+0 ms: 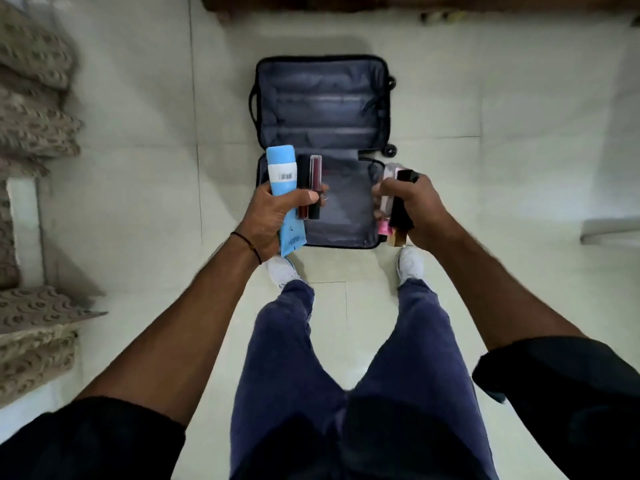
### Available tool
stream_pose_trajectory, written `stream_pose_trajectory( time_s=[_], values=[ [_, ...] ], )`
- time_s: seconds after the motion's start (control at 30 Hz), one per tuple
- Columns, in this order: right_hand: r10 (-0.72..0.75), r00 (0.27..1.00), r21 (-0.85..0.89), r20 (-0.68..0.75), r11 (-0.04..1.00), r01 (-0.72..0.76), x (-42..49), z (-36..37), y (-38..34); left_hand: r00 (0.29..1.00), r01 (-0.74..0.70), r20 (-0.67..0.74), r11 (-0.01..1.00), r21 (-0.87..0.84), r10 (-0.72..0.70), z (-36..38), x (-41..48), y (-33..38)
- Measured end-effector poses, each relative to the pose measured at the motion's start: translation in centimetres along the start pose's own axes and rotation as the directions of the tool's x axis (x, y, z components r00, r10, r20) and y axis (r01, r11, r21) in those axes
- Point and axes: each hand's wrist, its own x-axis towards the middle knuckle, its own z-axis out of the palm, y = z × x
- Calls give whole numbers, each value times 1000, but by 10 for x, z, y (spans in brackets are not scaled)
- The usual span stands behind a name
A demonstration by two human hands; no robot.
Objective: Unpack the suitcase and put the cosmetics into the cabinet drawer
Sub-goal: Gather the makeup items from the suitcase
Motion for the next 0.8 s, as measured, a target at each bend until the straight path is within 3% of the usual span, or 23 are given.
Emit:
stream_pose_trajectory(
  time_s=[0.23, 0.33, 0.43, 0.63, 0.8],
  values=[
    [-115, 993, 331, 0, 938, 108, -156, 0, -30, 986, -59, 160, 998, 28, 53, 48, -115, 40],
    [-185, 979, 510, -87, 836, 203, -219, -33, -15, 978, -69, 202, 997, 40, 60, 94, -152, 17],
    [-182, 944, 615, -274, 722, 317, -286, -79, 10, 954, -42, 298, 998, 45, 27, 157, -188, -17],
    [-58, 777, 589, -627, 617, 521, -442, -192, 95, 830, -71, 554, 971, 227, -69, 307, -273, -113],
    [59, 565, 509, -823, 521, 686, -569, -284, 158, 634, -79, 729, 917, 392, -257, 434, -350, -188]
  ],
)
